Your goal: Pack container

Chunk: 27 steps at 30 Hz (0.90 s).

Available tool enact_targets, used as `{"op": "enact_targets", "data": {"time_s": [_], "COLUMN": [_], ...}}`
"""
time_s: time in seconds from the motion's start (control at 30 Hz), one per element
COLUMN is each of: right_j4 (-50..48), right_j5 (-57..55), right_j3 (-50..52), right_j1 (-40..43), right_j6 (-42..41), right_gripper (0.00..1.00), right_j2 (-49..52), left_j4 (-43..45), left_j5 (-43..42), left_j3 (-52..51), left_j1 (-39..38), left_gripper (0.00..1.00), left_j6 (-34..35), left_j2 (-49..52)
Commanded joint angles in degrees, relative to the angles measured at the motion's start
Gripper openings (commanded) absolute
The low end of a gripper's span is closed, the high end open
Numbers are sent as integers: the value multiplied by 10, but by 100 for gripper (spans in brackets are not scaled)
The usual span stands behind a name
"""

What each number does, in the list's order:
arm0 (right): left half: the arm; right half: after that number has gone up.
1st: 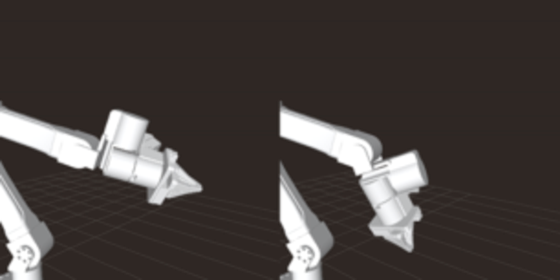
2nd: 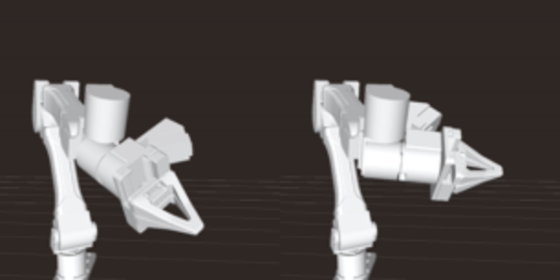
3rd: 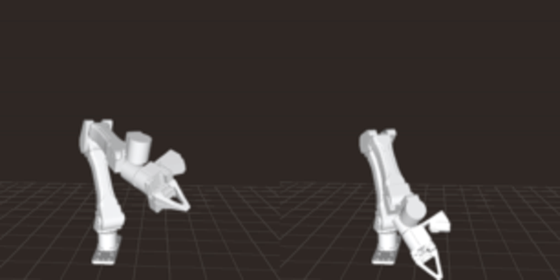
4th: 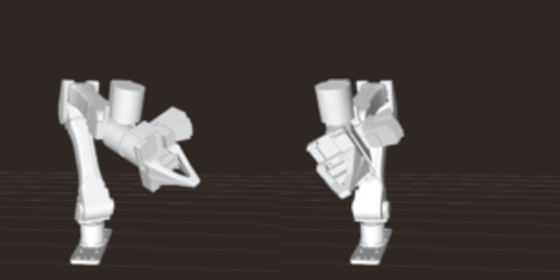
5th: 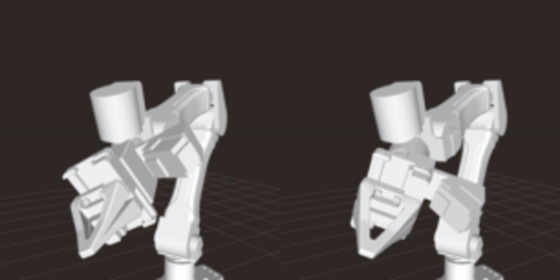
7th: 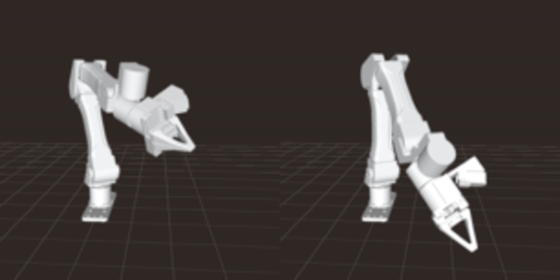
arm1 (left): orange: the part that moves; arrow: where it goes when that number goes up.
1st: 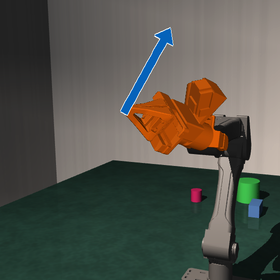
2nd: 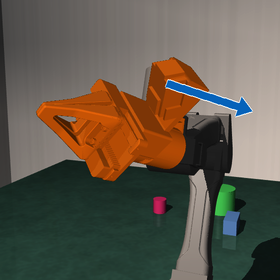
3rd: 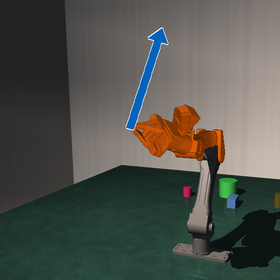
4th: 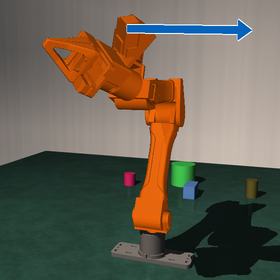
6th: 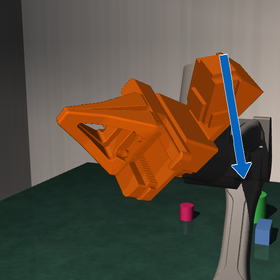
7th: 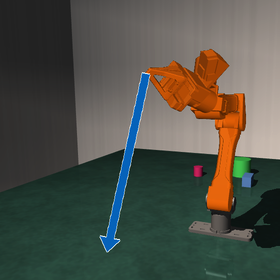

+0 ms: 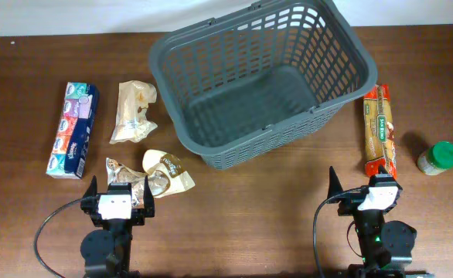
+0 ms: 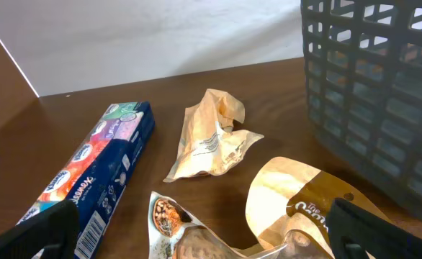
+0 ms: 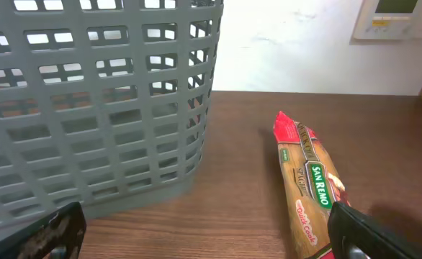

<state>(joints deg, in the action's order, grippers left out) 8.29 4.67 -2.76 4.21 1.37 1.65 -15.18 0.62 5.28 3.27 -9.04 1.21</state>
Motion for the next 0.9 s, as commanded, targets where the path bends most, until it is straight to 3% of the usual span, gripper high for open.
{"op": "enact_targets", "data": {"time_s": [0.0,0.87], "right_j4": [-2,-2], "right_j5": [7,7], "right_j3": [6,6], "right_j1": [4,4], "right_j6": [-1,-1], "right_gripper": [99,99], "right_j2": [-6,-6], "left_j4": [1,2], "left_j5": [0,7], "left_j3": [-6,-6], "left_j1": [-3,-2], "left_gripper": [99,99], "left_j6": [-9,-9], "left_j2": [-9,-9]}}
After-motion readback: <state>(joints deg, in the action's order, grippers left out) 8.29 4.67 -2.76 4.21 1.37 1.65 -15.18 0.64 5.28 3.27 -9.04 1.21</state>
